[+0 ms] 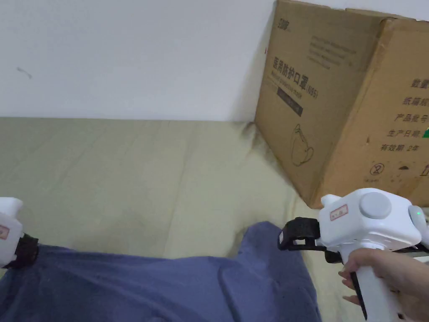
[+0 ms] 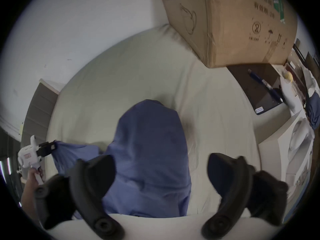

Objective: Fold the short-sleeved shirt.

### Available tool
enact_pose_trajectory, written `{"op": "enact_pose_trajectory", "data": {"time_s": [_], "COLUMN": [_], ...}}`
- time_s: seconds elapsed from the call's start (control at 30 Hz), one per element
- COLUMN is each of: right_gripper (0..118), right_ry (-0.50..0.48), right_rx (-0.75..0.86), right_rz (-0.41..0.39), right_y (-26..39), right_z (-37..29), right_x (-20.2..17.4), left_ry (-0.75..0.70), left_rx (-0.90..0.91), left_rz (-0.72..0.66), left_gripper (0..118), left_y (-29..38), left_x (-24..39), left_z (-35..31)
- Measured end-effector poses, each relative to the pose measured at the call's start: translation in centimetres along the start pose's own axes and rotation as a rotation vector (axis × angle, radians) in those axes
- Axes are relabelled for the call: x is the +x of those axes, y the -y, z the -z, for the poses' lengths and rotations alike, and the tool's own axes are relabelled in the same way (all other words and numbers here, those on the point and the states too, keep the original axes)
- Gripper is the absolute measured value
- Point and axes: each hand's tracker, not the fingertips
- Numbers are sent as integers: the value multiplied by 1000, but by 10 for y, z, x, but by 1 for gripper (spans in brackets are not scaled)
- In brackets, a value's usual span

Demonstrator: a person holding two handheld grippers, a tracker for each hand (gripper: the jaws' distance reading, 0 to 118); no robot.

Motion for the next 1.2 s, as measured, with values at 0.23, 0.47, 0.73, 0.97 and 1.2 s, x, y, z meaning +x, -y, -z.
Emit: {"op": "enact_pose_trajectory", "data": {"time_s": [0.23,0.47,0.73,0.97,1.2], "right_gripper": [96,0,0,0,0], "right_ry": [73,10,-111,-147,-133], "right_rx": [-134,32,177,379,556], "right_rz": [94,26,-137,-183,-294], "right_y": [13,24,45,45,23], "right_z": [62,12,-140,-308,-437], "right_x": [10,6,-16,-34,-77], "left_ry": [-18,-19,17,3,-29], "left_rx": [7,16,140,314,473], "left_rz": [16,16,33,72,96], "left_gripper": [4,4,4,4,4], "left_y": [3,1,5,3,-18], "left_x": [5,6,12,22,39], "left_z": [1,-26,-152,-310,-426]}}
